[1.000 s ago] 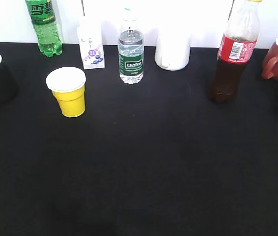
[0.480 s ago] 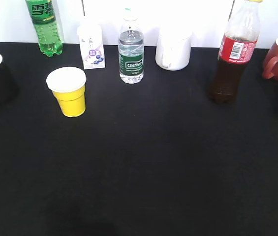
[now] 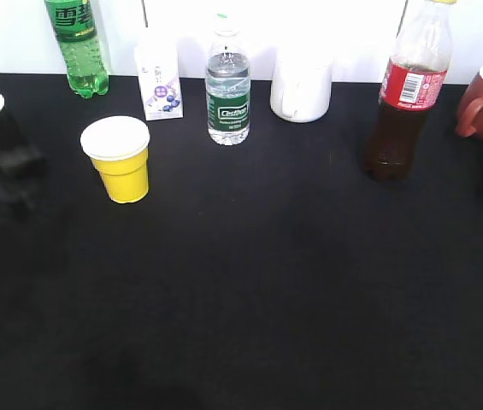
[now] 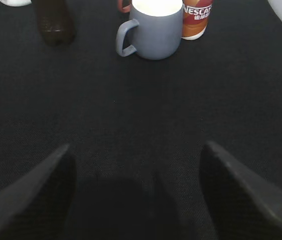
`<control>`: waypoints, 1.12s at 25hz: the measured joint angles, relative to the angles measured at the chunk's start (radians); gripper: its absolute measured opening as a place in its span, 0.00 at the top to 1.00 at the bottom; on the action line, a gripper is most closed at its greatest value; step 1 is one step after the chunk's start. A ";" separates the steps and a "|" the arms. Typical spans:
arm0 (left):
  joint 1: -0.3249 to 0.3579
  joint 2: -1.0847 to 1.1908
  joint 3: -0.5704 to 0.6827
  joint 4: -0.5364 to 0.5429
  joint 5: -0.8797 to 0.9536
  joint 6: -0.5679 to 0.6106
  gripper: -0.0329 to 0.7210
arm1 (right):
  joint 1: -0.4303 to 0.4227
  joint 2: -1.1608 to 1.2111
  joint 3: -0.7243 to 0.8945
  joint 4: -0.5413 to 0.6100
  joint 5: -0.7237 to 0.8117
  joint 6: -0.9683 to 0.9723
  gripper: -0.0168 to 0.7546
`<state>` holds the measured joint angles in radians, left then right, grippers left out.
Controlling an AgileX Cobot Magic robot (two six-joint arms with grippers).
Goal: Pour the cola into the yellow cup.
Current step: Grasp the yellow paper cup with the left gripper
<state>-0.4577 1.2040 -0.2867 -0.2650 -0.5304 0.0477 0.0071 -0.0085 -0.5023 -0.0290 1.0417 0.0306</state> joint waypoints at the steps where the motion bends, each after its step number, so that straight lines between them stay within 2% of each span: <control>1: -0.016 0.061 0.021 0.000 -0.094 0.000 0.35 | 0.000 0.000 0.000 0.000 0.000 0.000 0.22; 4: -0.022 0.279 0.026 0.026 -0.351 0.000 0.33 | 0.000 0.000 0.000 0.000 0.000 -0.001 0.22; 6: -0.022 0.410 0.023 0.104 -0.516 -0.009 0.21 | 0.000 0.000 0.000 0.000 0.000 -0.001 0.22; 8: -0.022 0.508 -0.008 0.127 -0.551 -0.062 0.09 | 0.000 0.000 0.000 0.000 0.000 -0.001 0.22; 9: -0.022 0.540 -0.032 0.130 -0.552 -0.070 0.07 | 0.000 0.000 0.000 0.000 0.000 -0.001 0.22; 16: -0.020 0.779 -0.280 0.196 -0.510 -0.077 0.06 | 0.000 0.000 0.000 0.000 0.000 -0.001 0.22; 19: -0.016 0.835 -0.341 0.204 -0.503 -0.077 0.09 | 0.000 0.000 0.000 0.000 0.000 -0.001 0.22; 22: -0.011 0.843 -0.347 0.202 -0.518 -0.077 0.28 | 0.000 0.000 0.000 0.000 0.000 -0.001 0.22; 24: -0.011 0.843 -0.347 0.205 -0.518 -0.078 0.36 | 0.000 0.000 0.000 0.000 0.000 -0.001 0.22; 28: -0.011 0.784 -0.291 0.223 -0.526 -0.078 0.37 | 0.000 0.000 0.000 0.000 0.000 -0.001 0.22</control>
<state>-0.4688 1.9881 -0.5775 -0.0419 -1.0564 -0.0302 0.0071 -0.0085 -0.5023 -0.0290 1.0417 0.0296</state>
